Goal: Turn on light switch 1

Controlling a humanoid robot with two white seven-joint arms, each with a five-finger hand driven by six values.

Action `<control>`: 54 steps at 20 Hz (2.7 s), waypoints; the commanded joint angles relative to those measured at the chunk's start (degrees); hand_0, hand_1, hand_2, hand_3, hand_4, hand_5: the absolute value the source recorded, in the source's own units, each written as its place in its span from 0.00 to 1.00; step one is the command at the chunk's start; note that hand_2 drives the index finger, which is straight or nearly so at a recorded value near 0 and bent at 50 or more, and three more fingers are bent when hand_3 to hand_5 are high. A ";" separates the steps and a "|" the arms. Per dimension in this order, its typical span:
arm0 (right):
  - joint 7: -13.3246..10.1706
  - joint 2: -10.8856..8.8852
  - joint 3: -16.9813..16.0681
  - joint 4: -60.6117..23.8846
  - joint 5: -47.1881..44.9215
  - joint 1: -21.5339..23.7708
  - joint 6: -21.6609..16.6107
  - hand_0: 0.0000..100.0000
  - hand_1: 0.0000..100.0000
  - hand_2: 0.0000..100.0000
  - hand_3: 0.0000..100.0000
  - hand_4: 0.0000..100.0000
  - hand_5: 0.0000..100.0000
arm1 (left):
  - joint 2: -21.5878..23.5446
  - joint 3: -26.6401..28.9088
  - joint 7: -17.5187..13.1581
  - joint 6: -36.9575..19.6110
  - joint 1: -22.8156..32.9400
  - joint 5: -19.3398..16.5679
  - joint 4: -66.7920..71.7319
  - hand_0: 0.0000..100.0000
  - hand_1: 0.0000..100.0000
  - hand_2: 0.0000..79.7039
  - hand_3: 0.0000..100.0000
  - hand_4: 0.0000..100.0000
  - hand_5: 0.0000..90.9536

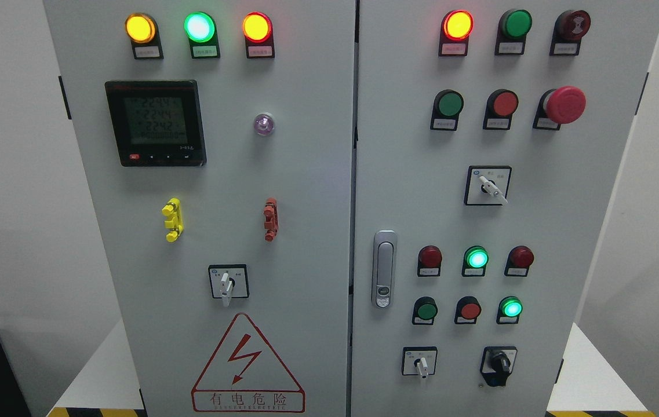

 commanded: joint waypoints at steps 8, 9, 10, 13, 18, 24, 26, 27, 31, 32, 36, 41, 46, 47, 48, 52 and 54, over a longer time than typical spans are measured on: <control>0.05 0.02 -0.08 0.00 0.00 0.00 0.00 0.00 0.00 0.00 0.00 0.00 0.00 | 0.06 1.32 0.02 0.10 0.00 0.00 -0.25 0.19 0.00 0.00 0.00 0.00 0.00; 0.05 0.02 0.01 0.00 0.00 0.00 0.00 0.00 0.00 0.00 0.00 0.00 0.00 | 0.06 1.41 0.11 0.10 0.00 0.00 -0.51 0.19 0.00 0.00 0.00 0.00 0.00; 0.05 -0.07 0.01 0.00 0.00 0.00 0.00 0.00 0.00 0.00 0.00 0.00 0.00 | 0.06 1.41 0.19 0.01 0.00 0.00 -0.69 0.19 0.00 0.00 0.00 0.00 0.00; 0.05 0.02 0.01 0.00 0.00 0.00 0.00 0.00 0.00 0.00 0.00 0.00 0.00 | 0.15 1.49 3.87 -0.16 0.79 0.00 -4.71 0.19 0.00 0.00 0.00 0.00 0.00; 0.05 0.02 0.01 0.00 0.00 0.00 0.00 0.00 0.00 0.00 0.00 0.00 0.00 | 0.85 1.58 7.31 -0.16 4.66 -0.09 -18.25 0.19 0.00 0.00 0.00 0.07 0.00; 0.05 -0.07 0.01 0.00 0.00 0.00 0.08 0.00 0.00 0.00 0.00 0.00 0.00 | 1.56 2.29 8.37 -0.34 6.50 -0.09 -30.90 0.23 0.00 0.00 0.05 0.13 0.00; -0.04 0.02 -0.08 0.00 0.00 0.00 0.00 0.00 0.00 0.00 0.00 0.00 0.00 | 1.91 2.37 8.28 -0.34 8.08 -0.17 -36.09 0.24 0.00 0.00 0.05 0.13 0.00; 0.05 0.02 0.01 0.00 0.00 0.00 0.00 0.00 0.00 0.00 0.00 0.00 0.00 | 2.08 2.37 8.28 -0.34 8.17 -0.17 -38.55 0.25 0.01 0.00 0.05 0.15 0.00; 0.05 0.02 0.01 0.00 0.00 0.00 0.00 0.00 0.00 0.00 0.00 0.00 0.00 | 2.26 4.47 8.46 -0.60 8.79 -0.96 -48.04 0.26 0.05 0.00 0.15 0.28 0.00; 0.05 0.02 -0.08 0.00 0.00 0.00 0.00 0.00 0.00 0.00 0.00 0.00 0.00 | 2.26 5.70 8.37 -1.82 8.88 -1.75 -50.94 0.27 0.07 0.00 0.20 0.32 0.00; 0.05 0.02 0.01 0.00 0.00 0.00 0.00 0.00 0.00 0.00 0.00 0.00 0.00 | 2.61 8.17 8.37 -13.92 9.40 -3.60 -58.33 0.29 0.12 0.08 0.36 0.42 0.01; 0.05 0.02 0.01 0.00 0.00 0.00 0.00 0.00 0.00 0.00 0.00 0.00 0.00 | 2.70 10.63 8.02 -19.76 9.76 -3.60 -71.77 0.31 0.15 0.19 0.42 0.49 0.10; 0.05 0.02 0.01 0.00 0.00 0.00 0.00 0.00 0.00 0.00 0.00 0.00 0.00 | 2.70 10.20 7.93 -19.41 9.76 -3.43 -85.48 0.31 0.17 0.25 0.47 0.56 0.20; 0.05 0.02 0.01 0.00 0.00 0.00 0.00 0.00 0.00 0.00 0.00 0.00 0.00 | 2.61 10.02 7.93 -19.32 9.76 -3.43 -88.12 0.31 0.19 0.28 0.49 0.59 0.24; 0.05 0.02 0.01 0.00 0.00 0.00 0.00 0.00 0.00 0.00 0.00 0.00 0.00 | 2.53 9.85 7.93 -19.32 9.67 -3.43 -90.58 0.31 0.19 0.28 0.49 0.59 0.25; 0.05 0.02 0.01 0.00 0.00 0.00 0.00 0.00 0.00 0.00 0.00 0.00 0.00 | 2.35 9.49 7.84 -19.24 9.23 -2.99 -96.48 0.27 0.25 0.42 0.56 0.68 0.51; 0.05 0.02 0.01 0.00 0.00 0.00 0.00 0.00 0.00 0.00 0.00 0.00 0.00 | 2.17 7.74 7.84 -19.15 8.97 -2.81 -97.98 0.26 0.28 0.47 0.61 0.72 0.62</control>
